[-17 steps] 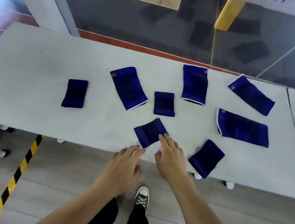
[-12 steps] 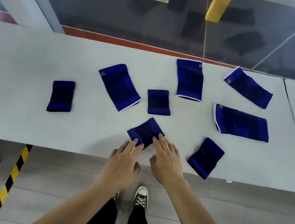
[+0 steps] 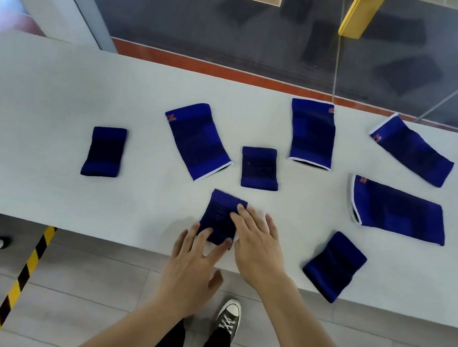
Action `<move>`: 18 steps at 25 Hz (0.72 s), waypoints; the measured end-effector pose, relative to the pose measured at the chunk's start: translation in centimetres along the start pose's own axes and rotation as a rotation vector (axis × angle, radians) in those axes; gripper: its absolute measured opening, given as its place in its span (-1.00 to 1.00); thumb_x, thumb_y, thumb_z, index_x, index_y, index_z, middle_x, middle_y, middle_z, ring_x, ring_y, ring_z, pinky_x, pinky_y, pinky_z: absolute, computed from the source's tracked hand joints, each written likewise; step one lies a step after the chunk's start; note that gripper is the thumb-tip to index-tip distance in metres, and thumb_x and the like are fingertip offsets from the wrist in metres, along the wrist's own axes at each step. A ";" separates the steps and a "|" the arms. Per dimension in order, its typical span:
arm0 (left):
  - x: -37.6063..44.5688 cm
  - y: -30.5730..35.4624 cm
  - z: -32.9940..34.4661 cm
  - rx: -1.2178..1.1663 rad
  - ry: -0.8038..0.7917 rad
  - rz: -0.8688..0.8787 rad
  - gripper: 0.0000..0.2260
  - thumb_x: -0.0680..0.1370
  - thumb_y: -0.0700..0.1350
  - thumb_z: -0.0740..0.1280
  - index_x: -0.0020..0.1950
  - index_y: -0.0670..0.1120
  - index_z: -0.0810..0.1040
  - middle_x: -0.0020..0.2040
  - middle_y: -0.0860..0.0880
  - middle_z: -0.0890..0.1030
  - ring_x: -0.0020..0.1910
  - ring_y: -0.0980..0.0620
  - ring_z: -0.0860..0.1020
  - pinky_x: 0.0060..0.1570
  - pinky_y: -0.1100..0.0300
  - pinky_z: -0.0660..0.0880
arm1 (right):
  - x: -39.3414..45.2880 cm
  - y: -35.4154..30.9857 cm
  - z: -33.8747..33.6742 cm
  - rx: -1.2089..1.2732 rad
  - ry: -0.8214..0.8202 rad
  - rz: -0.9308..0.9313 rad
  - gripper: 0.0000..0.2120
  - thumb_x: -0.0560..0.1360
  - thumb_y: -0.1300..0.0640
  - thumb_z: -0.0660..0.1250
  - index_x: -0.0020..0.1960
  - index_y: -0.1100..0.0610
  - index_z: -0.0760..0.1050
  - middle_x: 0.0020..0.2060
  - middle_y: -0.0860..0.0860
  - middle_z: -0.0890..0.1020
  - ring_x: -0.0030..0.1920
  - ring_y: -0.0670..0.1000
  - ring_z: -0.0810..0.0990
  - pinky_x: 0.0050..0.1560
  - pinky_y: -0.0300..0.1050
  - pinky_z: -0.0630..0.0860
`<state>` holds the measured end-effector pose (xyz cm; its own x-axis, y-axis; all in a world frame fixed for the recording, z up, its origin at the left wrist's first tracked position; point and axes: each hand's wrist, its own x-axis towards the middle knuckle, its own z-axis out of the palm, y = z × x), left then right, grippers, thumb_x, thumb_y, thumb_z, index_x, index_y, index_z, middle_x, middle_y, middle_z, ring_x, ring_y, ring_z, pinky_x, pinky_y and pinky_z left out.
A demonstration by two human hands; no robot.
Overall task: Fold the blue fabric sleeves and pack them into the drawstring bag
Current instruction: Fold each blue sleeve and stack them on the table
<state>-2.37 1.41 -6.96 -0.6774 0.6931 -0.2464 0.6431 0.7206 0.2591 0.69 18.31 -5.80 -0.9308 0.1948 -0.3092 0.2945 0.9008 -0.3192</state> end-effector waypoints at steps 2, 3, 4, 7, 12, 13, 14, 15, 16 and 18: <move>0.1 0.2 0.0 -0.012 -0.014 -0.019 -0.39 0.43 0.03 0.44 0.48 0.11 0.38 0.41 -0.16 0.44 0.47 -0.26 0.36 0.37 -0.19 0.40 | 0.2 -0.1 0.0 0.007 0.000 -0.008 -0.47 0.66 0.12 0.11 0.61 0.04 0.12 0.64 0.00 0.08 0.63 0.02 -0.05 0.61 0.07 -0.17; 0.1 0.3 0.1 -0.021 -0.005 -0.020 -0.38 0.43 0.03 0.43 0.48 0.10 0.37 0.41 -0.16 0.44 0.46 -0.26 0.37 0.36 -0.18 0.42 | 0.2 0.0 -0.1 0.028 0.016 0.000 -0.47 0.65 0.12 0.12 0.61 0.04 0.14 0.63 0.01 0.11 0.63 0.03 -0.01 0.62 0.06 -0.13; 0.1 0.3 0.1 -0.031 -0.010 -0.025 -0.38 0.44 0.03 0.42 0.49 0.08 0.37 0.41 -0.15 0.44 0.45 -0.25 0.38 0.35 -0.15 0.44 | 0.1 0.2 -0.1 0.050 0.040 0.015 -0.47 0.65 0.13 0.13 0.61 0.04 0.15 0.62 0.02 0.15 0.62 0.04 0.04 0.62 0.04 -0.09; 0.2 0.5 0.3 -0.041 -0.009 -0.041 -0.37 0.46 0.01 0.39 0.52 0.01 0.34 0.46 -0.11 0.43 0.49 -0.21 0.35 0.41 -0.11 0.39 | 0.4 1.2 -0.2 0.076 0.116 0.069 -0.45 0.62 0.14 0.17 0.60 0.05 0.17 0.59 0.04 0.23 0.59 0.04 0.16 0.60 0.03 0.05; 0.4 -0.1 0.5 -0.054 -0.033 -0.060 -0.28 0.40 -0.02 0.41 0.56 -0.02 0.29 0.55 -0.09 0.34 0.54 -0.18 0.28 0.44 -0.13 0.34 | 1.0 1.0 0.8 0.071 0.091 0.058 -0.47 0.62 0.11 0.15 0.58 0.06 0.21 0.57 0.02 0.28 0.58 0.02 0.17 0.59 0.02 0.09; 0.4 -0.2 0.4 -0.067 -0.032 -0.057 -0.28 0.43 -0.02 0.38 0.57 0.00 0.25 0.58 -0.07 0.28 0.57 -0.16 0.22 0.48 -0.12 0.29 | 1.0 0.7 1.0 0.073 0.095 0.064 -0.47 0.62 0.11 0.16 0.58 0.08 0.22 0.57 0.04 0.29 0.58 0.04 0.19 0.58 0.04 0.12; 0.5 -0.4 0.2 -0.080 -0.027 -0.052 -0.31 0.48 -0.01 0.34 0.59 0.01 0.20 0.61 -0.05 0.21 0.60 -0.13 0.15 0.52 -0.09 0.20 | 1.1 0.5 1.2 0.074 0.105 0.070 -0.47 0.62 0.12 0.18 0.58 0.09 0.23 0.56 0.06 0.30 0.57 0.06 0.21 0.57 0.05 0.15; 0.6 -0.7 0.0 -0.095 -0.031 -0.045 -0.34 0.52 -0.01 0.29 0.61 0.03 0.16 0.63 -0.04 0.13 0.61 -0.10 0.08 0.55 -0.04 0.11 | 1.1 0.3 1.2 0.076 0.125 0.073 -0.47 0.61 0.13 0.20 0.56 0.11 0.26 0.54 0.06 0.34 0.55 0.06 0.25 0.56 0.05 0.19; 0.7 -1.2 -0.6 -0.112 -0.026 -0.041 -0.36 0.55 -0.01 0.25 0.61 0.03 0.14 0.64 -0.03 0.09 0.62 -0.09 0.05 0.55 0.00 0.04 | 1.2 0.1 1.3 0.082 0.157 0.071 -0.48 0.59 0.14 0.23 0.54 0.12 0.30 0.51 0.06 0.38 0.52 0.07 0.31 0.53 0.04 0.25; 1.3 -3.2 -2.0 -0.157 0.042 -0.080 -0.40 0.56 -0.05 0.25 0.60 0.01 0.17 0.64 -0.05 0.10 0.61 -0.11 0.08 0.52 0.01 0.07 | 1.0 -0.4 1.7 0.108 0.212 0.056 -0.52 0.55 0.18 0.27 0.47 0.13 0.39 0.44 0.05 0.46 0.44 0.07 0.41 0.44 0.02 0.34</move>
<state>-6.05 0.01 -6.21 -0.7402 0.6304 -0.2339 0.5256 0.7594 0.3834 0.00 17.54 -7.51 -0.9335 0.3311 -0.1376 0.3581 0.8417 -0.4041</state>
